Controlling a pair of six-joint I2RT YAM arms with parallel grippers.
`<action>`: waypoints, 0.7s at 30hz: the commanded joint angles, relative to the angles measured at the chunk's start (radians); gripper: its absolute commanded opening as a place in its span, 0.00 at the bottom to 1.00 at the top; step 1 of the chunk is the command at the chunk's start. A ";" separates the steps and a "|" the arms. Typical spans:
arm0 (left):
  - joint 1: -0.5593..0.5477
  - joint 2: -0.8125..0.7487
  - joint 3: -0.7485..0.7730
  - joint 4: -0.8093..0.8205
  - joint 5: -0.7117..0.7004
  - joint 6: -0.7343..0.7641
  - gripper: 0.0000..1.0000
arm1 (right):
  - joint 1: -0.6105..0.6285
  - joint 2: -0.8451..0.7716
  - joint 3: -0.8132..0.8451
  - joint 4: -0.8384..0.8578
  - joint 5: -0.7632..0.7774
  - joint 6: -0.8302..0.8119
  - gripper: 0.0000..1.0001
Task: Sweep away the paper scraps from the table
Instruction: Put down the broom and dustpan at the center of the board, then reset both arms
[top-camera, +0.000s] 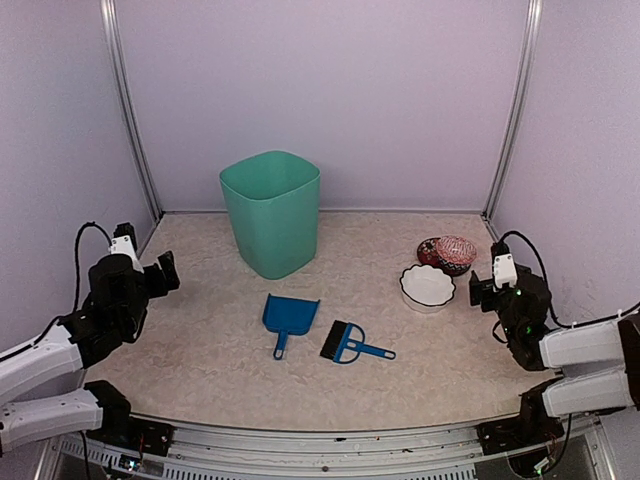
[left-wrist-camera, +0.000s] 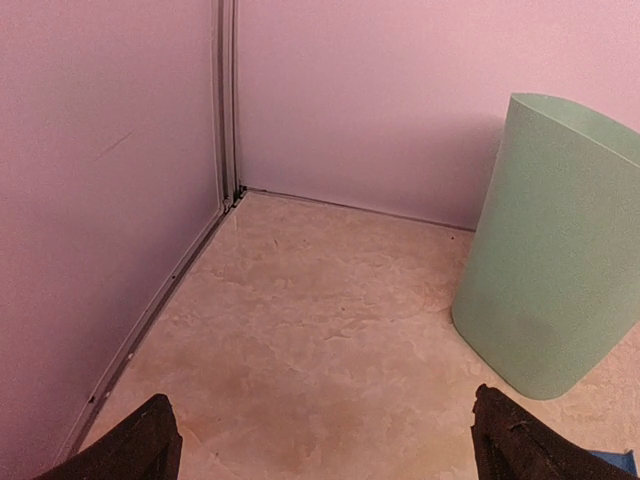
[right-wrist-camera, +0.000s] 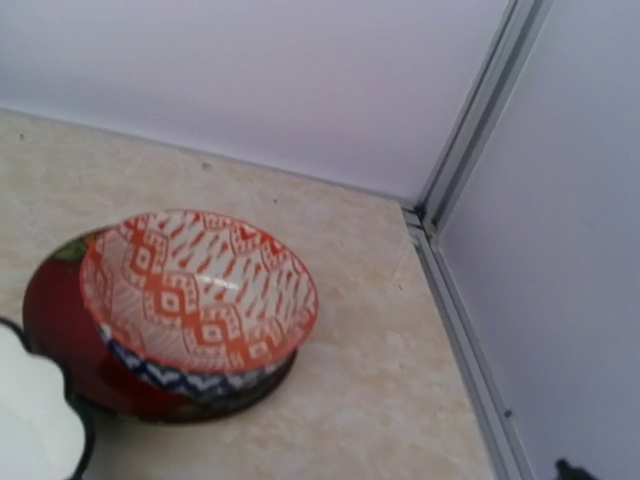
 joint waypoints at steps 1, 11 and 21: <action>0.097 0.026 -0.015 0.132 0.150 0.081 0.99 | -0.056 0.111 -0.026 0.268 -0.128 0.042 1.00; 0.334 0.146 -0.080 0.338 0.391 0.097 0.99 | -0.110 0.250 0.034 0.353 -0.370 -0.043 1.00; 0.406 0.338 -0.072 0.525 0.496 0.171 0.99 | -0.186 0.406 0.009 0.550 -0.332 0.085 1.00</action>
